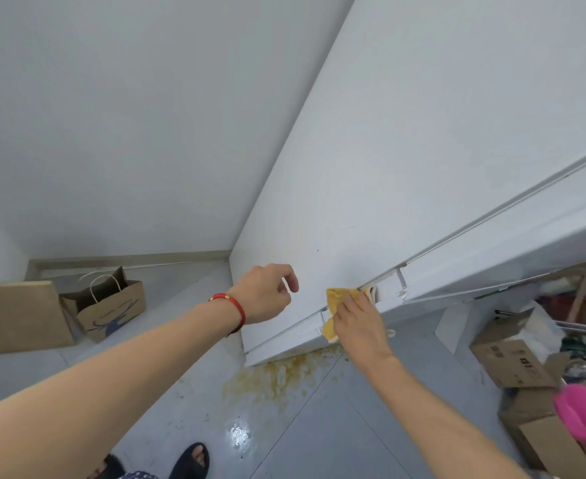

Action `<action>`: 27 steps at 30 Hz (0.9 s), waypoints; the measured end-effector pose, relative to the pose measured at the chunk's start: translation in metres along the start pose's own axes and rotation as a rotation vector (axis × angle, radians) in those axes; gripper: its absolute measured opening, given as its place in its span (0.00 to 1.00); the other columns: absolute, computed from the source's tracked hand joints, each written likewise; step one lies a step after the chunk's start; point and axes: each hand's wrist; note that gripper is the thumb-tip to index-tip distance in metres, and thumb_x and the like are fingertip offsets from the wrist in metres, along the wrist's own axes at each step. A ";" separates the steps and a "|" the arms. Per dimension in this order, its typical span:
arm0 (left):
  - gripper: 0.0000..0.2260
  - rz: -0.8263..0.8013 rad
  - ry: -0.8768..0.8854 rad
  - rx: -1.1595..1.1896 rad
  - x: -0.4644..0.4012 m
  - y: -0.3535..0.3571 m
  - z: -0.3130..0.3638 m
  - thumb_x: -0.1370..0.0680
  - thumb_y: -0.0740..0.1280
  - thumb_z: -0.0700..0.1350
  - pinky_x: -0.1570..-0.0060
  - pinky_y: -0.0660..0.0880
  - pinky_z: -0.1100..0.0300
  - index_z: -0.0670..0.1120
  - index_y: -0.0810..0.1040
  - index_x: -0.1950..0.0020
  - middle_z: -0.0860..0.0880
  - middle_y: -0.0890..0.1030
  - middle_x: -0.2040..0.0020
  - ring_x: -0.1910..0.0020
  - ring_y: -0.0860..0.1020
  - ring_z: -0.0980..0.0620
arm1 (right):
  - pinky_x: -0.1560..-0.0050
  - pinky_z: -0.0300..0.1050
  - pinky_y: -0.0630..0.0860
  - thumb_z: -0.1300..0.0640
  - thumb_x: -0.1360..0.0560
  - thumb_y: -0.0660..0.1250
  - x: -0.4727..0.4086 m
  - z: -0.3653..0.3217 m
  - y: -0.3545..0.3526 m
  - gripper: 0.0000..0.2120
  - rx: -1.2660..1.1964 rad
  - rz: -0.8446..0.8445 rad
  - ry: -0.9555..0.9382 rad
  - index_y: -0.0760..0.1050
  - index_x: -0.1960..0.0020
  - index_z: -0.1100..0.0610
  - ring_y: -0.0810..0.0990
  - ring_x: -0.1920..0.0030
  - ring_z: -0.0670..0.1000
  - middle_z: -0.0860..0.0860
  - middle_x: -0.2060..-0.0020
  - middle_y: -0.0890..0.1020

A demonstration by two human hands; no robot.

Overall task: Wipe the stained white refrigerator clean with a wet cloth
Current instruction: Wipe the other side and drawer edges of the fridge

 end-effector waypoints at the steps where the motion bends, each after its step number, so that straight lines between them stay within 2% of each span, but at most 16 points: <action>1: 0.11 0.021 -0.013 0.006 -0.001 -0.004 -0.001 0.23 0.61 0.38 0.53 0.76 0.58 0.50 0.80 0.47 0.50 0.82 0.51 0.52 0.80 0.49 | 0.34 0.57 0.67 0.64 0.30 0.72 0.003 0.009 -0.007 0.10 -0.017 0.076 0.009 0.82 0.48 0.60 0.76 0.43 0.59 0.55 0.53 0.82; 3: 0.11 0.057 -0.028 0.032 -0.003 -0.009 -0.001 0.22 0.60 0.38 0.54 0.76 0.59 0.50 0.80 0.47 0.49 0.82 0.51 0.51 0.80 0.49 | 0.46 0.54 0.69 0.69 0.34 0.73 0.013 0.034 -0.014 0.10 -0.071 0.360 0.080 0.79 0.55 0.60 0.76 0.54 0.59 0.54 0.61 0.79; 4: 0.11 0.064 -0.024 0.041 -0.005 -0.010 0.000 0.22 0.60 0.38 0.54 0.76 0.59 0.50 0.80 0.47 0.49 0.82 0.50 0.51 0.80 0.49 | 0.46 0.55 0.70 0.71 0.30 0.68 0.020 0.046 -0.019 0.09 -0.088 0.500 0.140 0.79 0.52 0.61 0.77 0.52 0.60 0.56 0.57 0.80; 5: 0.11 0.062 -0.018 0.047 -0.007 -0.011 0.000 0.22 0.61 0.38 0.53 0.77 0.58 0.50 0.80 0.47 0.49 0.82 0.50 0.51 0.80 0.49 | 0.42 0.57 0.71 0.72 0.25 0.62 0.025 0.057 -0.024 0.11 -0.084 0.605 0.216 0.79 0.47 0.64 0.78 0.48 0.62 0.58 0.51 0.81; 7: 0.11 0.051 -0.018 0.066 -0.012 -0.008 0.001 0.22 0.61 0.38 0.51 0.78 0.56 0.50 0.80 0.46 0.49 0.82 0.51 0.51 0.80 0.49 | 0.32 0.61 0.68 0.72 0.20 0.54 0.025 0.067 -0.037 0.17 0.007 0.691 0.374 0.77 0.37 0.67 0.77 0.37 0.65 0.62 0.39 0.80; 8: 0.11 0.046 -0.022 0.075 -0.015 -0.006 0.000 0.22 0.61 0.38 0.52 0.78 0.56 0.50 0.80 0.46 0.49 0.82 0.51 0.51 0.81 0.49 | 0.27 0.62 0.64 0.71 0.19 0.53 0.016 0.065 -0.043 0.19 0.053 0.656 0.442 0.75 0.33 0.69 0.74 0.32 0.66 0.64 0.34 0.77; 9: 0.11 0.042 -0.031 0.083 -0.017 -0.002 -0.002 0.22 0.61 0.38 0.54 0.78 0.57 0.50 0.79 0.46 0.49 0.82 0.51 0.52 0.81 0.49 | 0.23 0.63 0.58 0.70 0.19 0.52 0.001 0.061 -0.046 0.21 0.070 0.538 0.473 0.71 0.29 0.70 0.69 0.27 0.66 0.67 0.29 0.72; 11: 0.11 0.046 -0.072 0.103 -0.022 0.006 -0.011 0.22 0.61 0.38 0.59 0.75 0.62 0.50 0.79 0.45 0.49 0.82 0.51 0.53 0.80 0.51 | 0.19 0.65 0.44 0.60 0.17 0.50 -0.040 0.050 -0.041 0.28 0.099 0.300 0.463 0.53 0.20 0.71 0.54 0.19 0.67 0.68 0.20 0.55; 12: 0.11 0.046 -0.093 0.103 -0.023 0.010 -0.018 0.22 0.61 0.38 0.61 0.73 0.64 0.50 0.79 0.45 0.50 0.82 0.52 0.55 0.80 0.52 | 0.19 0.66 0.39 0.55 0.16 0.49 -0.060 0.043 -0.036 0.31 0.159 0.254 0.429 0.46 0.18 0.69 0.48 0.18 0.66 0.67 0.18 0.48; 14: 0.11 0.072 -0.155 0.100 -0.022 0.016 -0.034 0.23 0.61 0.38 0.64 0.70 0.66 0.51 0.79 0.47 0.51 0.82 0.54 0.57 0.79 0.54 | 0.22 0.65 0.32 0.49 0.15 0.50 -0.101 0.034 -0.021 0.34 0.233 0.169 0.308 0.42 0.17 0.66 0.43 0.17 0.64 0.63 0.17 0.45; 15: 0.11 0.096 -0.191 0.097 -0.023 0.018 -0.042 0.23 0.61 0.38 0.64 0.69 0.66 0.52 0.78 0.48 0.52 0.82 0.55 0.57 0.79 0.54 | 0.21 0.64 0.32 0.47 0.15 0.50 -0.119 0.029 -0.013 0.34 0.240 0.126 0.246 0.44 0.17 0.65 0.44 0.17 0.63 0.62 0.17 0.47; 17: 0.12 0.158 -0.262 0.109 -0.021 0.021 -0.056 0.24 0.61 0.38 0.64 0.70 0.64 0.53 0.78 0.49 0.52 0.82 0.56 0.58 0.79 0.53 | 0.18 0.62 0.38 0.46 0.15 0.51 -0.149 0.014 -0.006 0.30 0.217 0.053 0.125 0.56 0.17 0.61 0.49 0.18 0.62 0.59 0.18 0.55; 20: 0.11 0.200 -0.314 0.117 -0.018 0.022 -0.065 0.23 0.61 0.38 0.65 0.70 0.65 0.51 0.79 0.48 0.52 0.82 0.57 0.60 0.78 0.55 | 0.19 0.62 0.42 0.48 0.15 0.55 -0.154 -0.010 0.000 0.21 0.192 -0.084 -0.006 0.74 0.26 0.51 0.55 0.20 0.63 0.56 0.23 0.68; 23: 0.11 0.204 -0.331 0.167 -0.011 0.021 -0.058 0.23 0.62 0.38 0.62 0.71 0.63 0.51 0.79 0.48 0.51 0.83 0.55 0.55 0.80 0.52 | 0.20 0.65 0.43 0.54 0.17 0.60 -0.105 -0.007 -0.007 0.15 0.200 -0.137 -0.083 0.77 0.32 0.50 0.60 0.22 0.63 0.55 0.27 0.74; 26: 0.11 0.195 -0.308 0.220 -0.020 0.030 -0.045 0.24 0.63 0.38 0.56 0.72 0.61 0.49 0.80 0.48 0.48 0.83 0.52 0.51 0.80 0.48 | 0.22 0.63 0.52 0.55 0.18 0.60 -0.038 0.023 -0.025 0.16 0.090 -0.044 -0.075 0.79 0.34 0.52 0.67 0.28 0.61 0.55 0.34 0.79; 27: 0.10 0.188 -0.292 0.235 -0.025 0.035 -0.039 0.24 0.63 0.38 0.55 0.72 0.61 0.49 0.80 0.48 0.48 0.83 0.52 0.51 0.80 0.48 | 0.24 0.62 0.56 0.56 0.21 0.64 -0.015 0.033 -0.026 0.14 0.039 0.016 -0.083 0.81 0.38 0.55 0.71 0.32 0.61 0.56 0.40 0.81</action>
Point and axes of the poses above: each hand's wrist, its own x-axis away from the middle knuckle, its own y-axis out of the palm, z = x × y
